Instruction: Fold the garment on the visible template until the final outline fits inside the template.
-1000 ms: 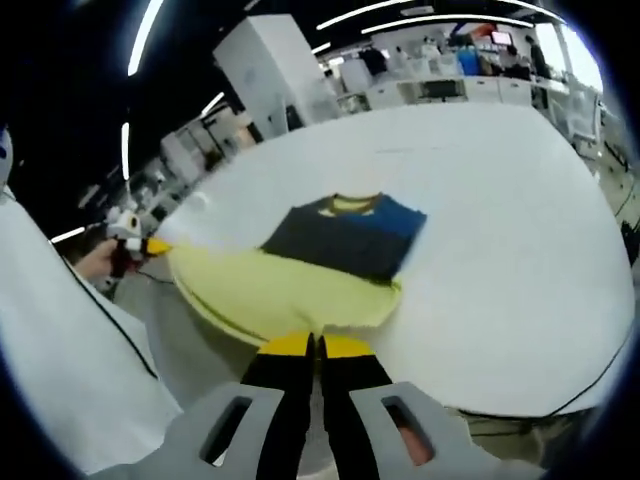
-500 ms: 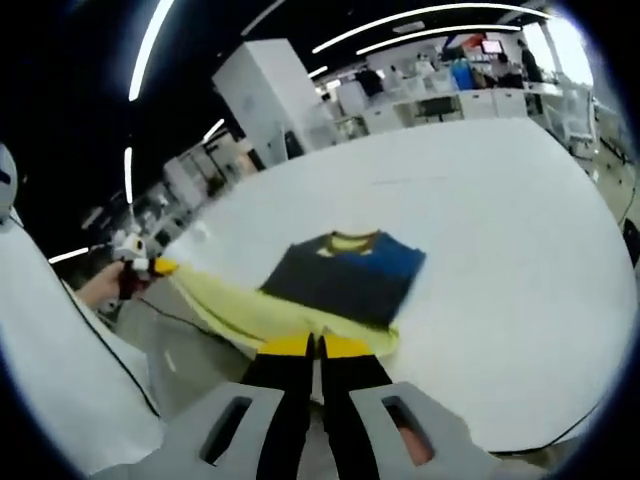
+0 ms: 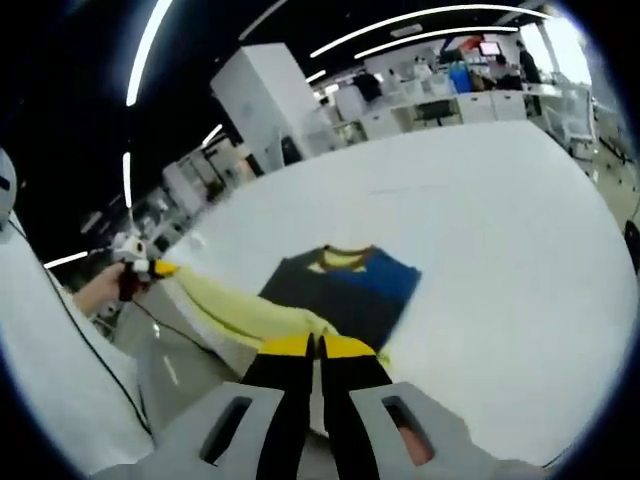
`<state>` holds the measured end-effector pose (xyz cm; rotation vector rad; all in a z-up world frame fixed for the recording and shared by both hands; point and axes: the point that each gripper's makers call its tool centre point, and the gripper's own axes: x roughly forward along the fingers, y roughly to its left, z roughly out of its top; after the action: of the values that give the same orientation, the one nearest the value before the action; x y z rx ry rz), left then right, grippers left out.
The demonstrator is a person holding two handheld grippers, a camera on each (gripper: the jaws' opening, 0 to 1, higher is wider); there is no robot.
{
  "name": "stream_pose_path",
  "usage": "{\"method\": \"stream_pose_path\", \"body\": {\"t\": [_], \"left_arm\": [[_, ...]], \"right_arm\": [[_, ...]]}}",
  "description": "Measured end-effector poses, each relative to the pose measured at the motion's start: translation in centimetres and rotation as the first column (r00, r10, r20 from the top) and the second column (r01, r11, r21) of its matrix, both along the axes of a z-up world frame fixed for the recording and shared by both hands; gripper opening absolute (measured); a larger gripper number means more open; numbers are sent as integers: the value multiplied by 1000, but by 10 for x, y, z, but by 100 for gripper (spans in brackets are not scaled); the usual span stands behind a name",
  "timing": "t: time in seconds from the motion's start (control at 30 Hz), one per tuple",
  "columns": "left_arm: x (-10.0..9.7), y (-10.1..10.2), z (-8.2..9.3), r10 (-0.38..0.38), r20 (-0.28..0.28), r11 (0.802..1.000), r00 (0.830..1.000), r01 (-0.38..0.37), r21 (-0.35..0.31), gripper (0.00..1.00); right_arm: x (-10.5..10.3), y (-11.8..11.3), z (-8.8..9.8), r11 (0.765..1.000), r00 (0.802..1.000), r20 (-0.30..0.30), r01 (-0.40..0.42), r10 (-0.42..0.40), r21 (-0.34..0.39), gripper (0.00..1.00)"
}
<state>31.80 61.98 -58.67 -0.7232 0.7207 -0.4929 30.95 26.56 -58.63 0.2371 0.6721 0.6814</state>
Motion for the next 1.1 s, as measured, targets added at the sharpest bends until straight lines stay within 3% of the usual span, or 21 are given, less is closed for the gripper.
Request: {"method": "stream_pose_path", "body": {"t": [0.23, 0.63, 0.9, 1.1], "left_arm": [[24, 1, -3, -9, 6, 999, 1000, 9, 46, 0], [61, 3, -10, 12, 9, 999, 1000, -13, 44, 0], [87, 6, -23, 46, -22, 999, 999, -46, 6, 0], [100, 5, -30, 52, -28, 999, 998, -51, 15, 0]], "right_arm": [[18, 0, -2, 1000, 1000, -2, 5, -5, -3, 3], [47, -3, -7, 1000, 1000, 0, 13, -13, -12, 3], [72, -3, -18, 1000, 1000, -11, 17, -17, -26, 3], [86, -2, -24, 999, 1000, -13, 12, -13, -42, 3]]}}
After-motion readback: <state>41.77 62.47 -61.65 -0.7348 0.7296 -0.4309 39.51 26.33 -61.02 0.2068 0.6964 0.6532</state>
